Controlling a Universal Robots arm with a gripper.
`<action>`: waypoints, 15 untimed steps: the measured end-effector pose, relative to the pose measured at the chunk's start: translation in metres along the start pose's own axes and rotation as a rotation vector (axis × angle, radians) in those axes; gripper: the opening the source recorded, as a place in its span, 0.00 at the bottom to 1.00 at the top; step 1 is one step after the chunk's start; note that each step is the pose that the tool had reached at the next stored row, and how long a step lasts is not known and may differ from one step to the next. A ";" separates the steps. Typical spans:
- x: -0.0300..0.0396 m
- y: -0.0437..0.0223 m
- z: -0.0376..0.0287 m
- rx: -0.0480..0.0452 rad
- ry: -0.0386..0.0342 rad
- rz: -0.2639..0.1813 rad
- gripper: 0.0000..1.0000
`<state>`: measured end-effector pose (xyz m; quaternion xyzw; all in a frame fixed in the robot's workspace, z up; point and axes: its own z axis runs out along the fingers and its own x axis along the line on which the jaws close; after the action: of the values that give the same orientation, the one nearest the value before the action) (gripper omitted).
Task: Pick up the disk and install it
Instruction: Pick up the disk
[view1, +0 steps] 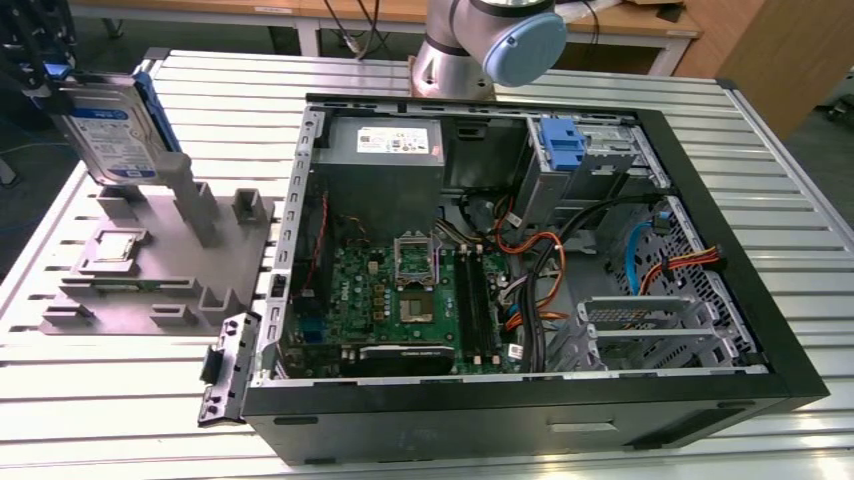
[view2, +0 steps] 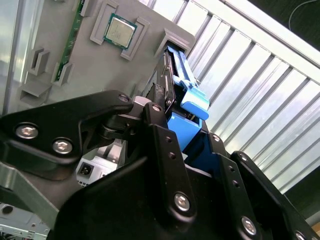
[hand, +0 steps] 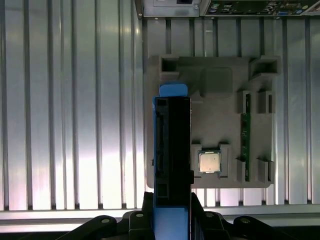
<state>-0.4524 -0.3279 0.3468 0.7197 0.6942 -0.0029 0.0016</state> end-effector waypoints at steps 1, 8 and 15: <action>0.0000 0.0000 -0.0003 -0.0001 0.0000 0.000 0.37; 0.0000 0.0000 -0.0025 -0.0001 0.0001 0.000 0.37; 0.0000 0.0000 -0.0047 -0.0002 0.0001 0.000 0.37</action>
<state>-0.4524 -0.3279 0.3515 0.7197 0.6942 -0.0028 0.0017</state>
